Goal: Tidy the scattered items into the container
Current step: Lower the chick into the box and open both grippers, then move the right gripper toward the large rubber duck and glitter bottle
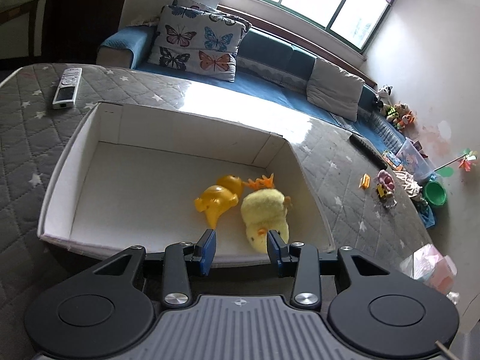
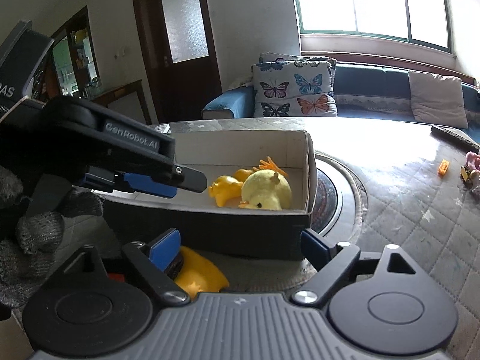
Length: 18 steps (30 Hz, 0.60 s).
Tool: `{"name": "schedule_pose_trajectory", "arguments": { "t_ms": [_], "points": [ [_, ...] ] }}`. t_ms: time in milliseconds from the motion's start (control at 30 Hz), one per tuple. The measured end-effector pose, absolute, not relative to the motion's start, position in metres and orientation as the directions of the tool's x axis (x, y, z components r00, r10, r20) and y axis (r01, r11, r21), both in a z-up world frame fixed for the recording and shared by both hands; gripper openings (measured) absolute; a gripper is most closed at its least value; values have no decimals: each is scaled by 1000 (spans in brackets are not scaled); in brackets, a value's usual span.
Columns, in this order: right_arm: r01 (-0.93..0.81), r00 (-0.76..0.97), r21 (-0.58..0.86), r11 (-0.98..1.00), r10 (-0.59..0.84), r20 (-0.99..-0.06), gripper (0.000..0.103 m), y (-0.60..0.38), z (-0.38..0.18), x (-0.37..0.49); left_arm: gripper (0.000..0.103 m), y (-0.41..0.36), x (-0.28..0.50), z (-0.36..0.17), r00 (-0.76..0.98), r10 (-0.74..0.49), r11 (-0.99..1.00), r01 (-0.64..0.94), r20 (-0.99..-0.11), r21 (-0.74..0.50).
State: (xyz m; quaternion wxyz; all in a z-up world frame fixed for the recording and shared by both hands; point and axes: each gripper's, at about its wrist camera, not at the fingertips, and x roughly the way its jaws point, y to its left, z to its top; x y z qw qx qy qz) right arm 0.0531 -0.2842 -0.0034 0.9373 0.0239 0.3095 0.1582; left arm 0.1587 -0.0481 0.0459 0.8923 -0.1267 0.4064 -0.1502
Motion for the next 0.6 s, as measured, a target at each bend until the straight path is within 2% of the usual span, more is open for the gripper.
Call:
{"name": "schedule_pose_trajectory", "arguments": {
  "t_ms": [133,233,600],
  "points": [
    [-291,755,141,946,318,-574,90,-283,-6,43,40,-43,144,44,635,-369,923,165,-679,-347],
    [-298,752,139,944,322,-575,98,-281,-8,35,40,-39,135,44,637,-368,922,158,-677,-353],
    [-329,727,142,933,347,-592,98,-272,-18,16,40,-32,111,35,625,-369,920,137,-688,-368]
  ]
}}
